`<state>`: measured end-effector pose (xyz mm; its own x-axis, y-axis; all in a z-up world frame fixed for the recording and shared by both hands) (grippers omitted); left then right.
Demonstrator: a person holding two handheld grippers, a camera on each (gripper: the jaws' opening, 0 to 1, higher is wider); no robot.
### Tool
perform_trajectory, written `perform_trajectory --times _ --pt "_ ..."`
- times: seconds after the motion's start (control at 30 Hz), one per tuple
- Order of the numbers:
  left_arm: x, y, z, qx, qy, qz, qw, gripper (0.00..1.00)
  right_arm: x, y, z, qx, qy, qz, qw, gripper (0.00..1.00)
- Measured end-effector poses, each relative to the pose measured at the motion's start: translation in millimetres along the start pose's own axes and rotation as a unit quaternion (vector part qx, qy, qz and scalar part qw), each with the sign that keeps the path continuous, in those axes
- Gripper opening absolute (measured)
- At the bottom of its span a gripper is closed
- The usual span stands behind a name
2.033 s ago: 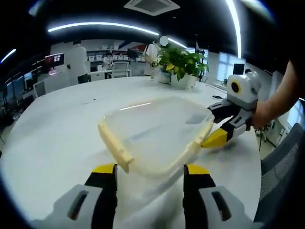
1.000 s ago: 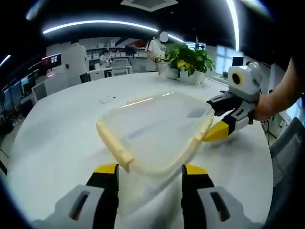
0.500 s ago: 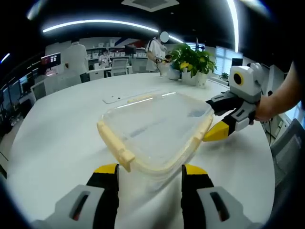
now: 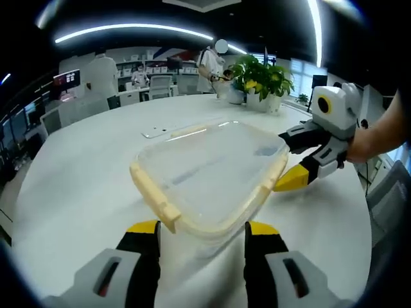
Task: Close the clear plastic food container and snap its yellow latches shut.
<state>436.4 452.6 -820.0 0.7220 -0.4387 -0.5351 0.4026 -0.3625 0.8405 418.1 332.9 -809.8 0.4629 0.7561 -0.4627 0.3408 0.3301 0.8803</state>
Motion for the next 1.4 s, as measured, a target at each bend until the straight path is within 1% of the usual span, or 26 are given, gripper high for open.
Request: perform_trajectory --times 0.17,0.27,0.3,0.33,0.4,0.47,0.53,0.57,0.6,0.63,0.67,0.7,0.73,0.83,0.9,0.97,1.03,1.1,1.13,1.17,1.27,1.33,1.4 --pt "-3.6 5.0 -0.3 -0.008 0.003 0.010 0.9999 0.49 0.0 0.0 -2.3 0.003 0.000 0.002 1.0000 0.48" --pt "-3.5 5.1 -2.3 -0.017 0.010 0.010 0.9998 0.54 -0.5 0.4 -2.6 0.015 -0.008 0.008 0.9998 0.52" --pt "-3.5 3.8 -3.3 -0.025 0.013 0.007 0.9996 0.58 -1.3 -1.3 -1.7 0.021 -0.014 0.005 0.9997 0.57" --pt "-3.7 2.7 -4.7 -0.033 0.017 0.007 0.9993 0.60 -1.3 -0.6 -1.6 0.025 -0.017 0.009 0.9995 0.60" --pt "-6.1 0.9 -6.1 -0.046 0.021 0.010 0.9986 0.63 -2.3 -0.2 -3.8 0.034 -0.017 0.018 0.9991 0.65" --pt "-8.3 -1.6 -6.0 -0.055 0.026 0.010 0.9981 0.69 -2.5 -1.1 -7.3 0.042 -0.016 0.022 0.9987 0.69" --pt "-10.8 -1.5 -3.9 -0.062 0.024 0.016 0.9977 0.75 -3.4 2.7 -10.8 0.047 -0.017 0.044 0.9978 0.81" --pt "-12.6 -1.0 -1.0 -0.070 0.020 0.018 0.9972 0.78 -3.0 6.9 -11.7 0.061 -0.018 0.064 0.9959 0.88" --pt "-13.7 -0.8 1.0 -0.074 0.017 0.019 0.9969 0.84 -3.0 9.9 -14.7 0.081 -0.011 0.081 0.9933 0.96" --pt "-14.7 0.6 2.0 -0.076 0.016 0.026 0.9966 0.88 -3.4 11.6 -15.2 0.080 -0.009 0.086 0.9930 0.98" --pt "-16.6 1.6 2.7 -0.078 0.017 0.033 0.9962 0.91 -4.0 8.9 -14.9 0.073 -0.011 0.075 0.9944 0.98" --pt "-18.2 1.5 4.3 -0.081 0.016 0.034 0.9960 0.93 -3.5 8.0 -15.5 0.073 -0.010 0.073 0.9947 0.98" --pt "-19.6 -1.3 4.3 -0.079 0.016 0.030 0.9963 0.93 -3.6 3.5 -15.8 0.069 -0.010 0.059 0.9958 0.98" --pt "-21.3 -6.7 3.8 -0.080 0.016 0.022 0.9964 0.94 -4.1 -1.1 -14.6 0.072 -0.010 0.053 0.9959 0.97" --pt "-24.3 -8.2 1.6 -0.078 0.020 0.023 0.9965 0.94 -7.5 -0.3 -12.3 0.079 -0.014 0.059 0.9950 0.97" --pt "-26.4 -8.8 0.2 -0.085 0.020 0.024 0.9959 0.95 -10.0 0.7 -12.7 0.083 -0.015 0.064 0.9944 0.97" --pt "-28.3 -9.5 -0.2 -0.088 0.021 0.027 0.9955 0.98 -10.8 0.3 -15.6 0.086 -0.011 0.066 0.9940 0.99" --pt "-31.2 -13.5 1.1 -0.095 0.015 0.020 0.9951 0.99 -12.2 0.9 -19.9 0.088 -0.004 0.073 0.9934 1.00" --pt "-33.3 -12.6 0.4 -0.102 0.017 0.025 0.9943 0.99 -13.3 0.2 -24.0 0.083 0.000 0.071 0.9940 1.00" --pt "-36.5 -9.9 -0.8 -0.110 0.021 0.037 0.9930 0.99 -13.9 -0.5 -26.3 0.083 0.003 0.069 0.9942 1.00" --pt "-41.4 -14.2 2.1 -0.118 0.021 0.029 0.9923 0.99 -18.5 -1.1 -32.1 0.079 0.002 0.066 0.9947 1.00" --pt "-45.9 -13.8 3.3 -0.120 0.021 0.036 0.9919 0.99 -22.0 -1.6 -34.9 0.082 0.001 0.069 0.9942 1.00" --pt "-49.5 -16.3 2.8 -0.127 0.023 0.032 0.9912 0.99 -24.8 -4.3 -37.3 0.087 0.001 0.066 0.9941 1.00"
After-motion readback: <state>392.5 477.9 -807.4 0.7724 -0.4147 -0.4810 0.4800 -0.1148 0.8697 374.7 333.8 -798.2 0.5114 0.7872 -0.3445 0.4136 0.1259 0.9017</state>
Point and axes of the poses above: the point that each gripper's makers call its tool centre point, and the gripper's own axes: x roughly forward along the fingers, z roughly to its right, y roughly out of its top, the point moved 1 cm from there along -x, roughly backward along the fingers, and after that the axes turned 13 degrees about y, right-handed, at the moved point
